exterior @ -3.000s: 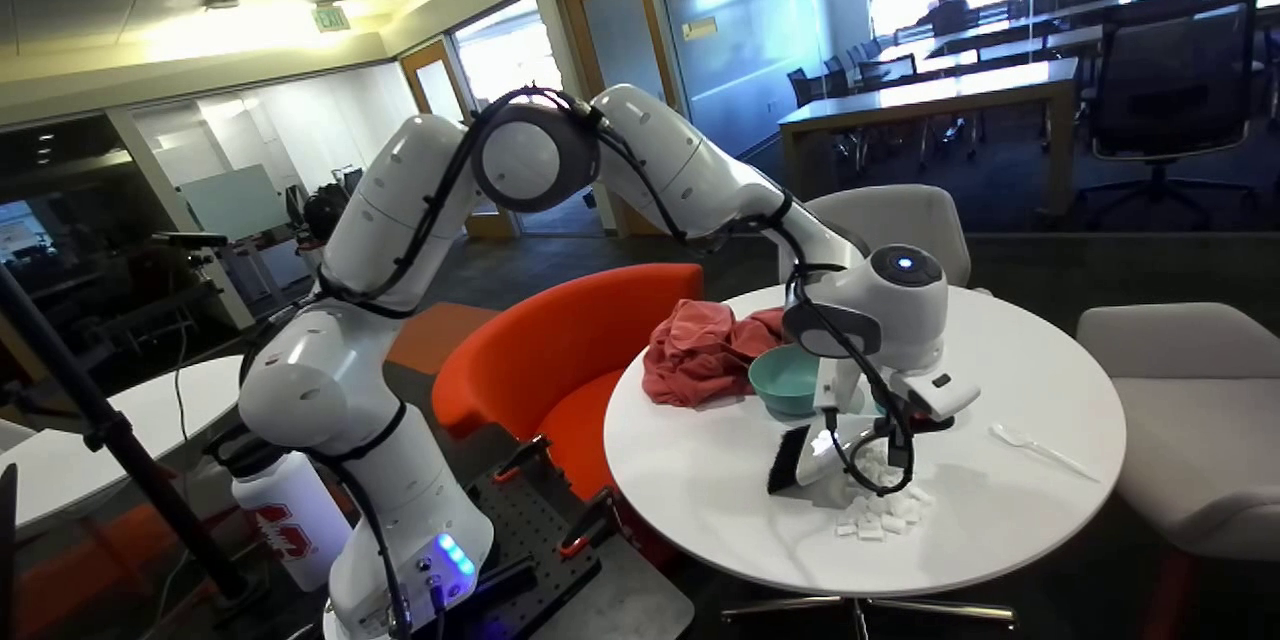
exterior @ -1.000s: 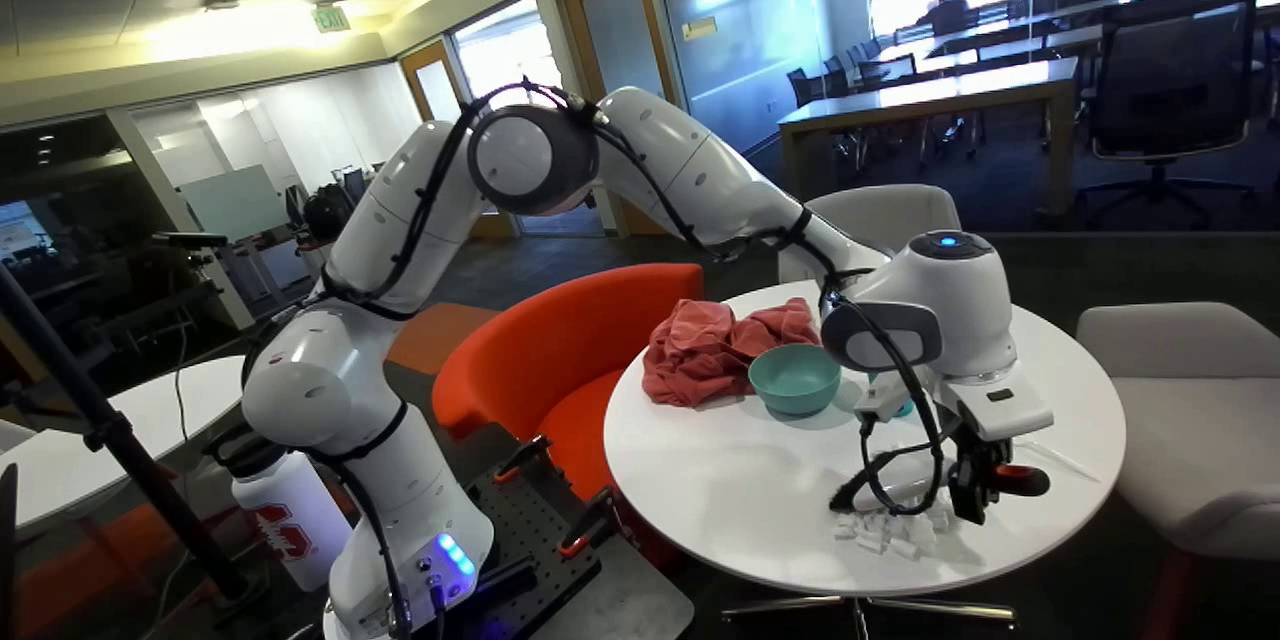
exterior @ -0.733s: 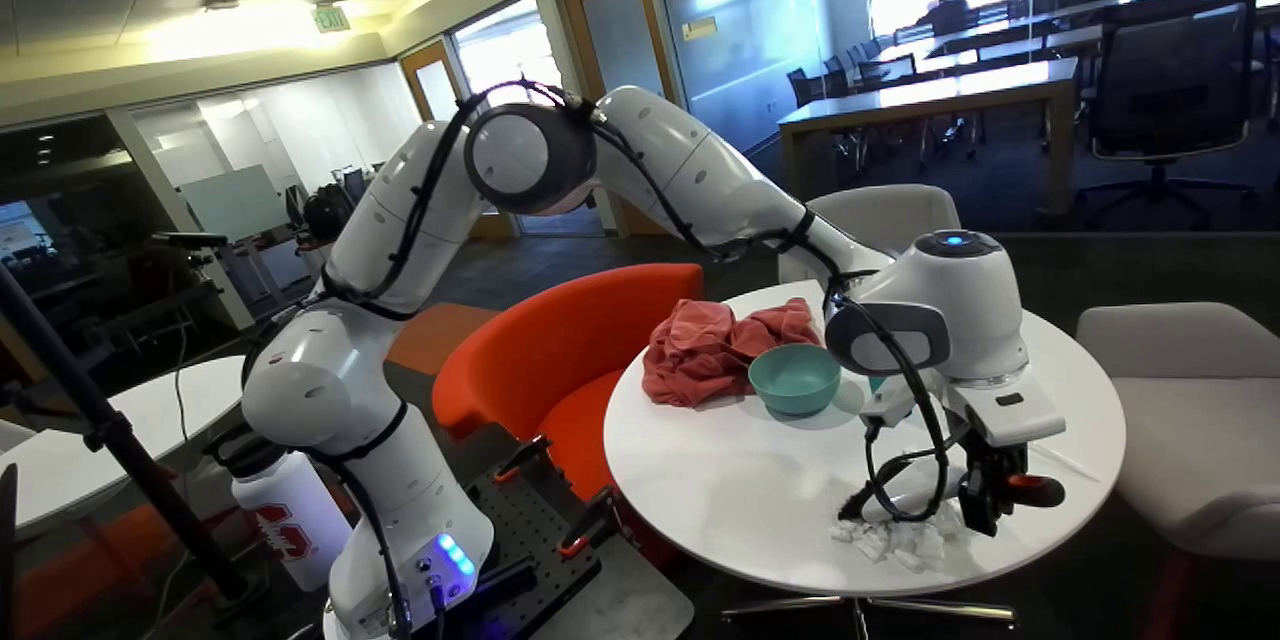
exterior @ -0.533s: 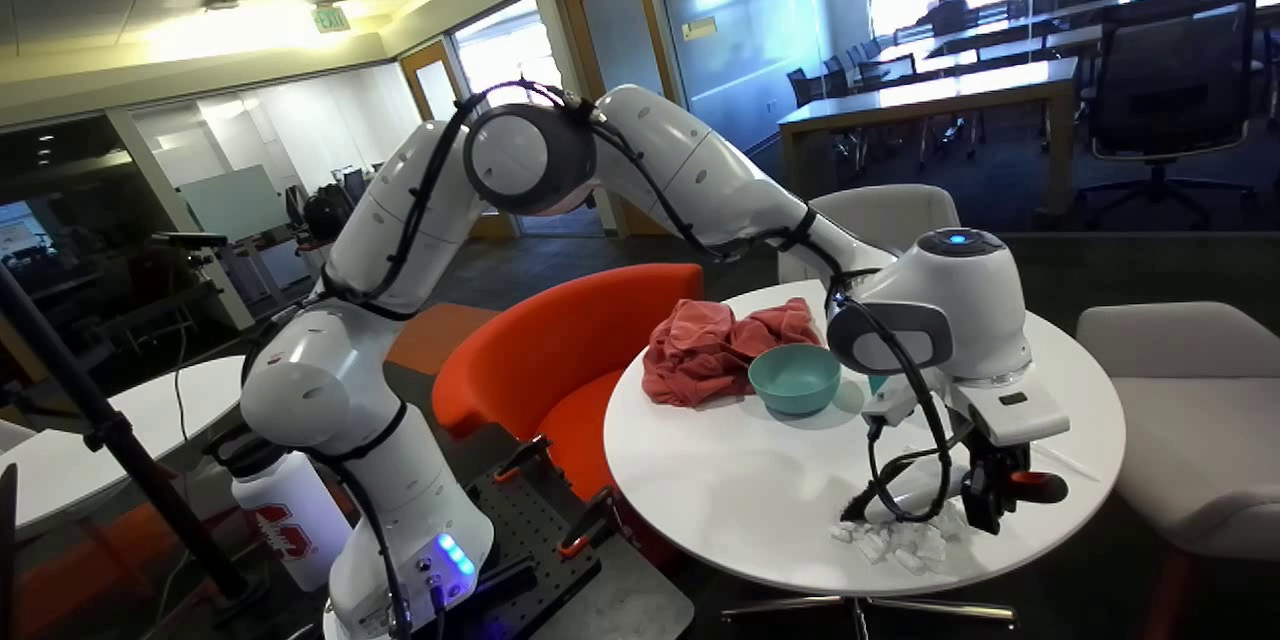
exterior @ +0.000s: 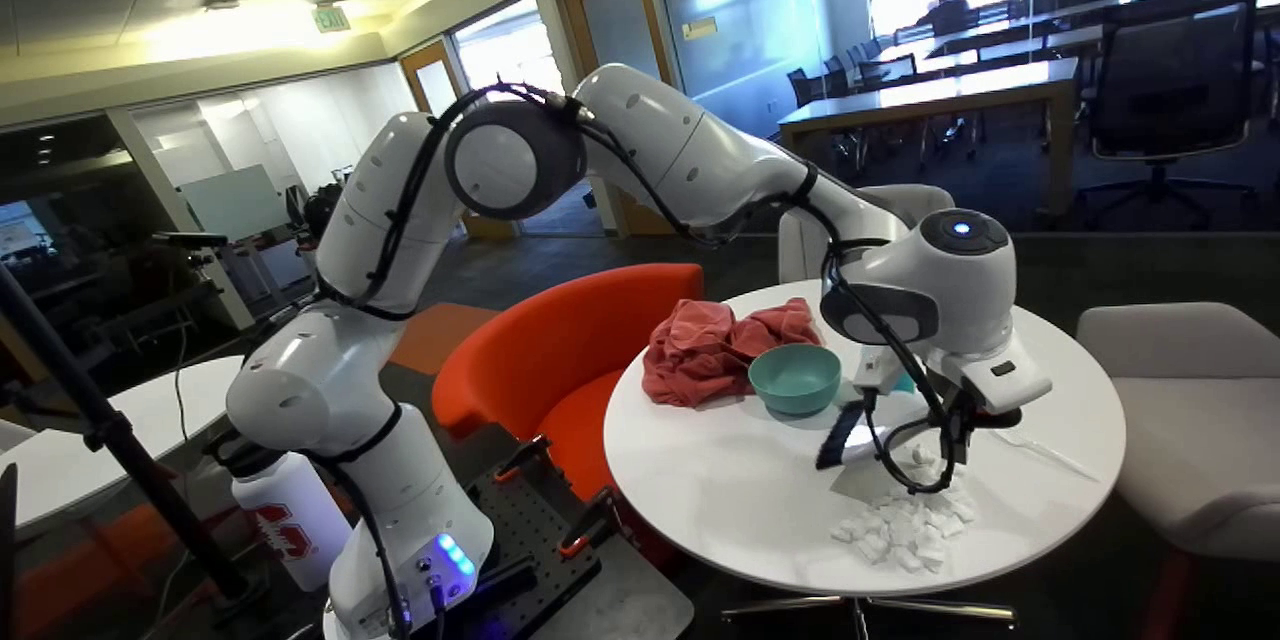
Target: Use the brush to sweep the white objects on the table
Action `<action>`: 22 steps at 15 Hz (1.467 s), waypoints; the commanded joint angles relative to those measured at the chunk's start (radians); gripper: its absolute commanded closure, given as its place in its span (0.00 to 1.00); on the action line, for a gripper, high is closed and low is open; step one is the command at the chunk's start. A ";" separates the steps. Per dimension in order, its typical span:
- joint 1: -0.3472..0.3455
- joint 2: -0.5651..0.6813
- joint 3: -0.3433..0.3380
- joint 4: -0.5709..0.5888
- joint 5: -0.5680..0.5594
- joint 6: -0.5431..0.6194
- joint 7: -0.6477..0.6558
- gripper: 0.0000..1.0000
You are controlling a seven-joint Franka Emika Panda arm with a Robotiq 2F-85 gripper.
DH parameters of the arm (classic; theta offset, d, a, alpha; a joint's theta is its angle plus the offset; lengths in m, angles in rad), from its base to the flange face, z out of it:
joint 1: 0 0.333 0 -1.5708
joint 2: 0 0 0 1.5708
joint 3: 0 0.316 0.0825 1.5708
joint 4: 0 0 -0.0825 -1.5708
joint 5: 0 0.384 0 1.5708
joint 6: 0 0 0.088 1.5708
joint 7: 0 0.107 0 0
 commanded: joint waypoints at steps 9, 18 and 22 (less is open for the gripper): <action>0.008 -0.161 0.014 -0.137 -0.011 -0.500 -0.220 1.00; 0.197 -0.115 0.005 -0.337 0.051 -0.324 -0.187 1.00; 0.246 -0.115 -0.004 -0.429 0.066 -0.234 -0.154 1.00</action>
